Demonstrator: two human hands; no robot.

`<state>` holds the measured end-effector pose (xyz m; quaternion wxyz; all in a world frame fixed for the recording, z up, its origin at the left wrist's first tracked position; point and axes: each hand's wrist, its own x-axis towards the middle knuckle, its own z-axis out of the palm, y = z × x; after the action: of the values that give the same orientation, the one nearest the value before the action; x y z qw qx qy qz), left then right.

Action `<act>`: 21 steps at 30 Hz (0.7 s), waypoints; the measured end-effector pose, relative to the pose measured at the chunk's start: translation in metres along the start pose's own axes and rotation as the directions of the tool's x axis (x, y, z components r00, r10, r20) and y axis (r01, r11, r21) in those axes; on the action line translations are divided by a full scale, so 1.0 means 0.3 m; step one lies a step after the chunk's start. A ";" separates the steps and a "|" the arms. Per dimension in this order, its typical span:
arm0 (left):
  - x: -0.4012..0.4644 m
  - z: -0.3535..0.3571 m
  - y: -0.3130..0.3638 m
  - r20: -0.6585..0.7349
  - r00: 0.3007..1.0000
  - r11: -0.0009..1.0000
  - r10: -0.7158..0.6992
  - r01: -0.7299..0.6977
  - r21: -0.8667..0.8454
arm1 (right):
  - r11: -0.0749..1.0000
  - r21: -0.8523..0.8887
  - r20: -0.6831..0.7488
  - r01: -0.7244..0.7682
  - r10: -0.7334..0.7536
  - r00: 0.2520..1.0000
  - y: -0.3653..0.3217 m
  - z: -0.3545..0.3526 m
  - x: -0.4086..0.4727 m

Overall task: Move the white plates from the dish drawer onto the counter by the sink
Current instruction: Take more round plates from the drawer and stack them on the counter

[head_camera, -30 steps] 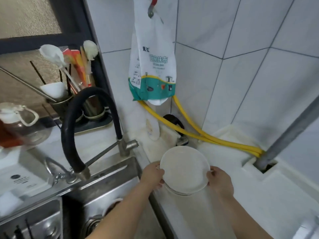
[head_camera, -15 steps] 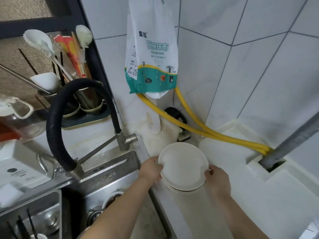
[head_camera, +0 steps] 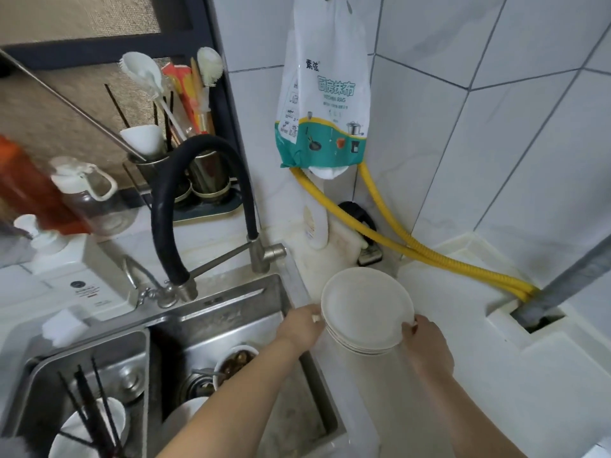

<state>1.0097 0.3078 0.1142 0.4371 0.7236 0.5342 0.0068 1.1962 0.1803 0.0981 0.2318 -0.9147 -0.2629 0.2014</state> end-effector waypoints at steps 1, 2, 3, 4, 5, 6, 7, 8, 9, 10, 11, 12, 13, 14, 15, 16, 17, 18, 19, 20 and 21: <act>-0.024 -0.003 -0.014 0.005 1.000 0.995 0.010 -0.010 0.100 | 1.000 -0.001 0.008 -0.003 0.003 1.000 0.000 0.001 -0.022; -0.048 -0.005 -0.030 0.008 1.000 0.981 0.025 -0.026 0.193 | 1.000 -0.008 0.011 -0.004 0.004 1.000 0.001 0.002 -0.046; -0.078 -0.009 -0.046 0.014 0.999 0.964 0.041 -0.043 0.264 | 1.000 -0.023 0.010 -0.001 0.001 1.000 0.003 0.002 -0.074; -0.110 -0.015 -0.062 0.020 0.998 0.945 0.062 -0.066 0.321 | 0.999 -0.044 0.009 0.005 -0.004 1.000 0.004 0.002 -0.104; -0.145 -0.022 -0.079 0.031 0.996 0.925 0.079 -0.084 0.369 | 0.997 -0.069 0.008 0.018 -0.017 1.000 0.003 -0.001 -0.139; -0.181 -0.026 -0.101 0.040 0.995 0.907 0.095 -0.103 0.408 | 0.995 -0.096 0.013 0.039 -0.038 0.999 0.000 -0.002 -0.178; -0.221 -0.032 -0.123 0.046 0.994 0.894 0.102 -0.112 0.434 | 0.990 -0.123 0.019 0.072 -0.070 0.997 -0.003 -0.001 -0.220; -0.257 -0.034 -0.150 0.045 0.993 0.885 0.110 -0.119 0.451 | 0.983 -0.148 0.030 0.111 -0.108 0.994 -0.005 0.005 -0.262; -0.298 -0.038 -0.176 0.045 0.993 0.880 0.112 -0.120 0.459 | 0.973 -0.173 0.043 0.155 -0.150 0.988 -0.009 0.014 -0.305; -0.338 -0.042 -0.208 0.047 0.992 0.879 0.113 -0.122 0.460 | 0.962 -0.193 0.061 0.194 -0.186 0.981 -0.012 0.028 -0.350; -0.380 -0.046 -0.241 0.049 0.993 0.878 0.108 -0.119 0.464 | 0.952 -0.206 0.085 0.227 -0.214 0.973 -0.015 0.046 -0.396; -0.423 -0.049 -0.277 0.048 0.993 0.870 0.107 -0.117 0.478 | 0.941 -0.217 0.110 0.259 -0.241 0.964 -0.019 0.065 -0.447; -0.469 -0.052 -0.317 0.040 0.994 0.864 0.098 -0.105 0.493 | 0.929 -0.229 0.136 0.291 -0.266 0.954 -0.022 0.084 -0.503; -0.518 -0.054 -0.361 0.027 0.995 0.862 0.093 -0.094 0.499 | 0.916 -0.242 0.163 0.321 -0.288 0.944 -0.026 0.105 -0.562; -0.570 -0.056 -0.407 0.010 0.997 0.868 0.081 -0.076 0.490 | 0.903 -0.251 0.181 0.349 -0.310 0.933 -0.028 0.126 -0.622; -0.623 -0.059 -0.457 -0.005 0.997 0.876 0.071 -0.060 0.479 | 0.891 -0.260 0.195 0.371 -0.328 0.924 -0.030 0.148 -0.682; -0.683 -0.063 -0.503 -0.015 0.998 0.885 0.065 -0.050 0.463 | 0.881 -0.262 0.201 0.394 -0.350 0.915 -0.031 0.172 -0.746; -0.741 -0.064 -0.551 -0.022 0.998 0.896 0.060 -0.044 0.443 | 0.873 -0.261 0.215 0.412 -0.363 0.907 -0.030 0.196 -0.810; -0.794 -0.064 -0.598 -0.028 0.998 0.908 0.052 -0.035 0.418 | 0.869 -0.250 0.231 0.428 -0.376 0.897 -0.027 0.219 -0.874; -0.849 -0.064 -0.646 -0.034 0.999 0.914 0.035 -0.018 0.404 | 0.866 -0.238 0.251 0.440 -0.383 0.889 -0.026 0.241 -0.940; -0.902 -0.064 -0.690 -0.043 0.999 0.911 0.018 0.001 0.412 | 0.859 -0.236 0.269 0.455 -0.392 0.880 -0.023 0.264 -1.003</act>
<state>0.7256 0.1189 0.1173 0.2625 0.8014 0.5303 -0.0873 0.9199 0.0378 0.1116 0.1037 -0.8311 -0.5084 0.1999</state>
